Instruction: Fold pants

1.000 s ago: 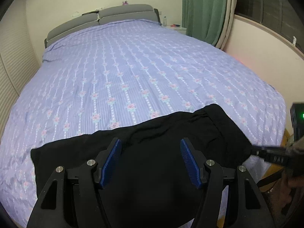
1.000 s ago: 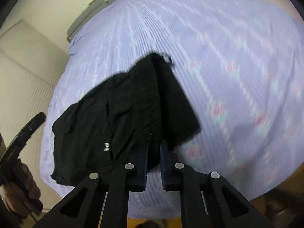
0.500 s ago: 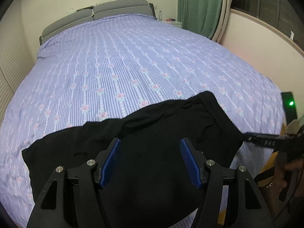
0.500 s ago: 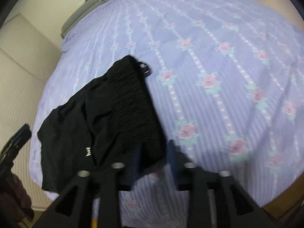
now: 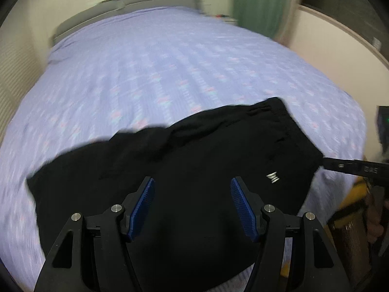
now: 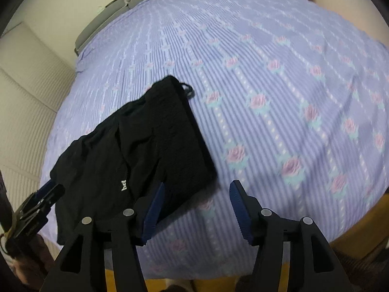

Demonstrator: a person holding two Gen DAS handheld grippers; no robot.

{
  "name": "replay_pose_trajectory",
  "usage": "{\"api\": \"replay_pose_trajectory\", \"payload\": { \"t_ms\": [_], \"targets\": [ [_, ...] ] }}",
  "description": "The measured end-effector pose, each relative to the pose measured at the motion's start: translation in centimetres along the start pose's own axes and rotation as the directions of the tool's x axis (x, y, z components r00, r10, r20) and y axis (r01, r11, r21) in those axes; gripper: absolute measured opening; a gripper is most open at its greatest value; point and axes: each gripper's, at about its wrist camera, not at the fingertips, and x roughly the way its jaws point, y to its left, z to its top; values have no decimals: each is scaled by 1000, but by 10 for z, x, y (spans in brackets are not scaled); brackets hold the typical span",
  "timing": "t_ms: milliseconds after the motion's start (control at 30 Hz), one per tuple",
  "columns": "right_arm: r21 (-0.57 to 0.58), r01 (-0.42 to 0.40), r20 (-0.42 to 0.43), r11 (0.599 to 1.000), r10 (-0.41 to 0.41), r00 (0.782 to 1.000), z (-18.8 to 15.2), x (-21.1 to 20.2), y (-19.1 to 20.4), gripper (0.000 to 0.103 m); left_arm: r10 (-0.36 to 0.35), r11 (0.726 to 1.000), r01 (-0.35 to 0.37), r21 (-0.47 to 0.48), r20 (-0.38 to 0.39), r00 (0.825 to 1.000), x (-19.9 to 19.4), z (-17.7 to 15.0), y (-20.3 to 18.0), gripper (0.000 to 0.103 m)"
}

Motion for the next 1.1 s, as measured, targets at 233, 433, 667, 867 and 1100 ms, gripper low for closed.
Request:
{"api": "replay_pose_trajectory", "payload": {
  "t_ms": [233,433,667,867,1100],
  "targets": [
    [177,-45,72,983,33,997,-13,4,0,57,-285,853,293,431,-85,955,52,89,-17,67],
    [333,-36,161,942,-20,987,-28,15,5,57,-381,556,543,629,-388,839,130,152,-57,67],
    [466,-44,207,884,-61,976,-46,35,4,57,-335,366,753,547,-678,655,197,168,-111,67],
    [497,-105,246,862,-24,969,-40,51,-7,57,-263,288,833,472,-798,543,225,159,-129,69],
    [454,-192,277,870,67,959,-24,59,-10,57,-252,224,842,490,-805,536,216,152,-134,55]
  ]
}}
